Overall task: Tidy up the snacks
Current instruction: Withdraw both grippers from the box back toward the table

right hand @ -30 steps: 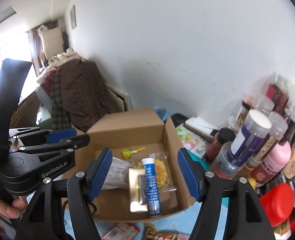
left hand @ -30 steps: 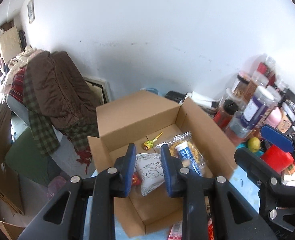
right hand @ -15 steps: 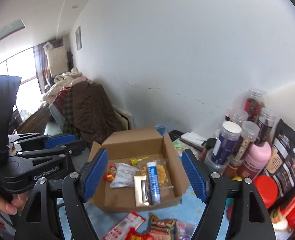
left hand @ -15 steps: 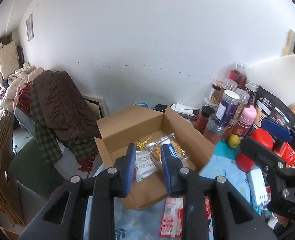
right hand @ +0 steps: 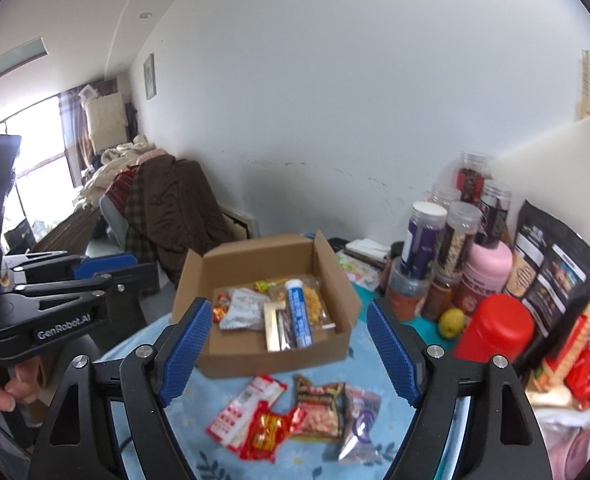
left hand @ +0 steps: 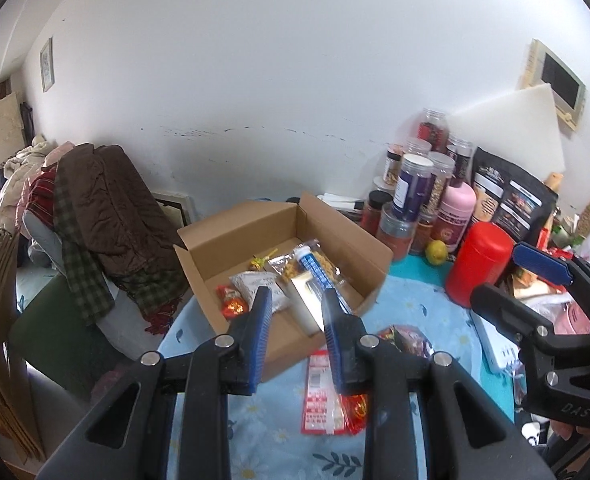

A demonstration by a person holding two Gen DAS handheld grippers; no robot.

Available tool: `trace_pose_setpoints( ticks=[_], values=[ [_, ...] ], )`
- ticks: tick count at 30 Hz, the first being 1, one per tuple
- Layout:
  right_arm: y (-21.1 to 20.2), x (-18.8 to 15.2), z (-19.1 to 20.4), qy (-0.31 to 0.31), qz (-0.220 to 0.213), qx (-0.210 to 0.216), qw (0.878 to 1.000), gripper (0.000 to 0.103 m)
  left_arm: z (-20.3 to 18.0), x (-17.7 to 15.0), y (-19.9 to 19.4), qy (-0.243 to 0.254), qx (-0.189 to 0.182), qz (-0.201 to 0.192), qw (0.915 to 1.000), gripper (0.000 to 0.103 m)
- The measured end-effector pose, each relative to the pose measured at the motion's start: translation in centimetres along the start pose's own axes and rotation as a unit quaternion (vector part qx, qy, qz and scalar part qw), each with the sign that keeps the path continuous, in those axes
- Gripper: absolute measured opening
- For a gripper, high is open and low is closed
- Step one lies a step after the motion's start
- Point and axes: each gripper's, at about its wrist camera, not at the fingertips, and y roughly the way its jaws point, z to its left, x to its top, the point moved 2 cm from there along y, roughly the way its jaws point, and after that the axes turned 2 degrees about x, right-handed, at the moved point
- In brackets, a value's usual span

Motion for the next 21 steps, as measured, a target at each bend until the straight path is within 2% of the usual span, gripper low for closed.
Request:
trace_pose_setpoints(
  ticks=[12, 21],
  values=[
    [-1.2, -5.6, 0.2, 0.026, 0.024, -0.007, 0.999, 0.08, -2.1, -4.3, 0.2, 0.025, -0.021, 0.014, 0.9994, 0.025],
    [-1.3, -8.6, -0.3, 0.033, 0.036, -0.012, 0.999, 0.08, -3.0, -7.5, 1.9, 0.027, -0.044, 0.05, 0.9974, 0.026]
  ],
)
